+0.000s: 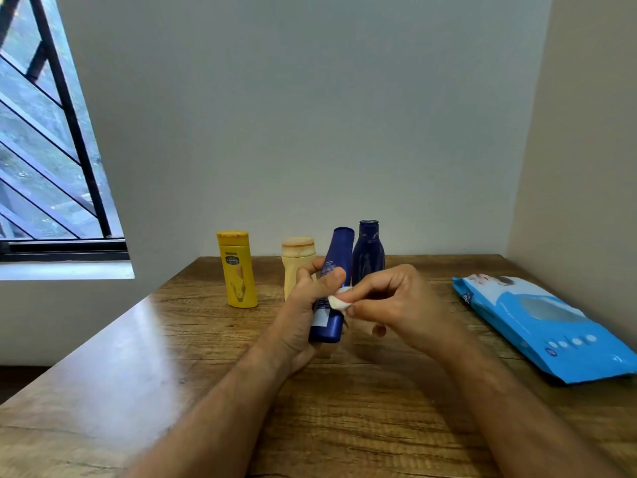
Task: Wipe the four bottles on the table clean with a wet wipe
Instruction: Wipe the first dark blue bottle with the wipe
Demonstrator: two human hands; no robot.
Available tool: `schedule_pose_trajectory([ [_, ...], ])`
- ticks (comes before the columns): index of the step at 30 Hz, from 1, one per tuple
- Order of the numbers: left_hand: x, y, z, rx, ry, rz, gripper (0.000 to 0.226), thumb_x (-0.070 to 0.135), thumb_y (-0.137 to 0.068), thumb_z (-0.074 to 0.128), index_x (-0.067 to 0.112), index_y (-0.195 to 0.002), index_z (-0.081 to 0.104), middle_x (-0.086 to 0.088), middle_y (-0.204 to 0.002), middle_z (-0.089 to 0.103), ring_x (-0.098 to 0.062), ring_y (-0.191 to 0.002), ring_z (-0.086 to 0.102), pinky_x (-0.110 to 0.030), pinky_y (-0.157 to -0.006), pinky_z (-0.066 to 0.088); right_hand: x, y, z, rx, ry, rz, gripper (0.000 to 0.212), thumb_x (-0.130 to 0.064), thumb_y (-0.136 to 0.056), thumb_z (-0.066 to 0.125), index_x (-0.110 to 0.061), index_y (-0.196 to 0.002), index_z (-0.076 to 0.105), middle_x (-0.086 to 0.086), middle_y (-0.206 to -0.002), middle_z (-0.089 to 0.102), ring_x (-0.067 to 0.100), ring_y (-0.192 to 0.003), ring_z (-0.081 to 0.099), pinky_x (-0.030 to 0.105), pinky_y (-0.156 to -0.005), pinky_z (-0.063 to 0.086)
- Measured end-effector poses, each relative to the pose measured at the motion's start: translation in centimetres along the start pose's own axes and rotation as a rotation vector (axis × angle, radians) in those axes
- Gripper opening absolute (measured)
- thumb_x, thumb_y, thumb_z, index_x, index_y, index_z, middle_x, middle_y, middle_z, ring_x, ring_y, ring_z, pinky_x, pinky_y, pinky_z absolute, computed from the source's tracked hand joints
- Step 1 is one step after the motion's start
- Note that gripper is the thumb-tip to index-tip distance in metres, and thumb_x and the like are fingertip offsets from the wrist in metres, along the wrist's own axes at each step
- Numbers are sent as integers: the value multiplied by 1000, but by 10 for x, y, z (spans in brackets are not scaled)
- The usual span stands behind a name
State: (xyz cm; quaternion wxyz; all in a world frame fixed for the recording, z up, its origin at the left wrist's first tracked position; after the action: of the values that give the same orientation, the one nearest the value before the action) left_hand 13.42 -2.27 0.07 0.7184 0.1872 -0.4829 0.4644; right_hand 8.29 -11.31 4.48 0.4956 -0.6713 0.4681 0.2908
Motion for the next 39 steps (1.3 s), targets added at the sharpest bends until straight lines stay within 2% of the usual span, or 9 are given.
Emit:
schedule_pose_trajectory([
  [3,-9,-2,2,-52,-20,-73,74,51,-67,81,8,-122,59,-8,-87,66,-17,-63,57,-25,-44,48,-1,1,-21,215,-56,-14,15,-17,-84,72,-27,-94,78,-7,-86,74,4,-64,62,15,-51,46],
  [6,-11,-2,7,-120,67,-87,73,34,-65,89,8,-124,56,-8,-88,65,-17,-64,55,-24,-46,48,1,1,-37,338,-77,-28,17,-24,-84,72,-31,-98,78,-6,-89,74,6,-60,60,18,-50,47],
  [9,-9,-1,9,-132,78,-70,60,13,-72,76,8,-127,54,-9,-87,66,-16,-65,59,-24,-49,51,0,1,-29,253,-76,-17,17,-17,-84,72,-28,-96,78,-1,-85,73,13,-59,59,23,-49,48],
  [12,-5,-2,1,-74,98,-36,43,16,-76,68,1,-116,61,-17,-98,68,-25,-78,67,-34,-67,56,2,0,-11,99,-23,18,13,-15,-82,74,-24,-91,78,-3,-80,74,7,-58,62,21,-51,48],
  [15,-4,-4,-9,1,121,-19,55,22,-81,61,-4,-129,56,-19,-100,68,-28,-83,68,-39,-72,59,2,1,0,22,51,32,13,-14,-82,75,-23,-90,79,-12,-78,73,-3,-61,63,11,-51,45],
  [18,-3,-6,-16,82,87,-2,59,25,-83,60,-5,-134,52,-18,-103,70,-26,-85,67,-39,-75,55,-3,2,-12,176,39,2,12,-18,-83,74,-23,-93,79,-11,-82,72,-7,-64,62,7,-51,44],
  [24,0,-7,-5,61,-44,46,24,20,-100,48,10,-115,66,-10,-96,77,-19,-84,74,-38,-83,57,-6,7,-39,412,-20,-28,16,-14,-88,70,-23,-97,77,-8,-79,69,-9,-53,57,8,-46,43],
  [31,-1,-9,-4,29,-23,50,39,16,-96,52,9,-134,56,-18,-125,69,-31,-117,66,-44,-99,55,3,2,-19,113,106,60,13,-6,-82,72,-18,-82,78,-13,-70,71,-9,-55,58,7,-49,42],
  [39,-1,-8,15,-68,25,91,57,1,-83,60,18,-137,53,-11,-127,70,-29,-120,65,-44,-99,54,1,3,-36,215,37,-1,11,-1,-81,69,-9,-74,74,-10,-62,66,-6,-50,57,7,-47,41],
])
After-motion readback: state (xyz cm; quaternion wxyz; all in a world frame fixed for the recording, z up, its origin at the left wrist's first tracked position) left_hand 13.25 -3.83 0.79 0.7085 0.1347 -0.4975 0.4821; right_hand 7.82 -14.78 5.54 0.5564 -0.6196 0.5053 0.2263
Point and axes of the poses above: each hand's wrist, its own y-axis away from the middle knuckle, its own z-axis out of the palm, x = y × z, the point moved 10 cm from there along -y, towards the middle knuckle
